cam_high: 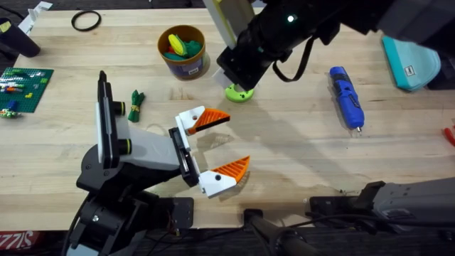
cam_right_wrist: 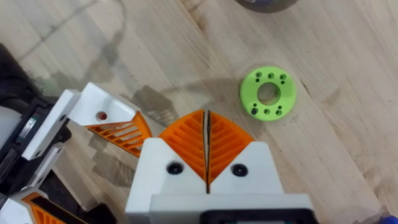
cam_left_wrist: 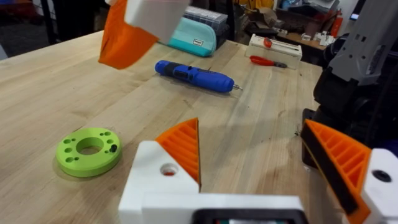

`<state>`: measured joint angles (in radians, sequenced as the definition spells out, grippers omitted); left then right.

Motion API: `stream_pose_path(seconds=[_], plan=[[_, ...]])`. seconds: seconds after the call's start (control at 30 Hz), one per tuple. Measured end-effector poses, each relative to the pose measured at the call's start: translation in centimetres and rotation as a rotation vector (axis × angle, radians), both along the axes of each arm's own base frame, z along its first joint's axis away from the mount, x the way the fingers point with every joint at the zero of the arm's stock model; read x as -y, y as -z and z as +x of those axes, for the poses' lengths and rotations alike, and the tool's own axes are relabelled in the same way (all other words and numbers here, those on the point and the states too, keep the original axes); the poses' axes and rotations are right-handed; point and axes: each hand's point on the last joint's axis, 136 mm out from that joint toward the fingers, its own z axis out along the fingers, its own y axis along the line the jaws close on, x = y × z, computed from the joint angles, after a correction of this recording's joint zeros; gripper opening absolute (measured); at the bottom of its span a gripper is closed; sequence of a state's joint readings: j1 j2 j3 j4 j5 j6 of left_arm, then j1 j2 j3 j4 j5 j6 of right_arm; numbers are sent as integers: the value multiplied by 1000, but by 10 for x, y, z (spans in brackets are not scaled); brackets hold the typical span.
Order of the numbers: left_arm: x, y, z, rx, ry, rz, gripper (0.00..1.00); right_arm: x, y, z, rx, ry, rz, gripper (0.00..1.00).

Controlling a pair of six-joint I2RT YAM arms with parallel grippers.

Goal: Pick up the gripper from the table and insert it into the empty holder that is missing its gripper. Then pick up a screw, insert it into the mounting hole, and use the screwdriver to tighten it. Finally, clean up the table by picking up the vegetable and placing it into the bucket.

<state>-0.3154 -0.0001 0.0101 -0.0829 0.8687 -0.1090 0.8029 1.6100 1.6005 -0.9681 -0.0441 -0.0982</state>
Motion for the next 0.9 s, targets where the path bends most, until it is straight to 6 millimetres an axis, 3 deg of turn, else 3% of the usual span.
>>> stream_pose_path(seconds=[0.33, 0.4, 0.57, 0.6, 0.87, 0.9], plan=[[0, 0, 0, -1, 0, -2, 986, -1, 2, -7, -10, -25, -15, 9], [0, 0, 0, -1, 0, -2, 987, 2, 4, -9, -18, -25, -26, 198], [0, 0, 0, -2, 0, -2, 986, 14, 10, -2, -48, 29, -35, 944], [0, 0, 0, -2, 0, -2, 986, 18, 13, 1, -60, 53, -31, 981], [0, 0, 0, -2, 0, -2, 986, 37, 64, 21, -141, 181, -6, 994], [0, 0, 0, -2, 0, -2, 986, 36, 73, 22, -152, 188, -9, 951]])
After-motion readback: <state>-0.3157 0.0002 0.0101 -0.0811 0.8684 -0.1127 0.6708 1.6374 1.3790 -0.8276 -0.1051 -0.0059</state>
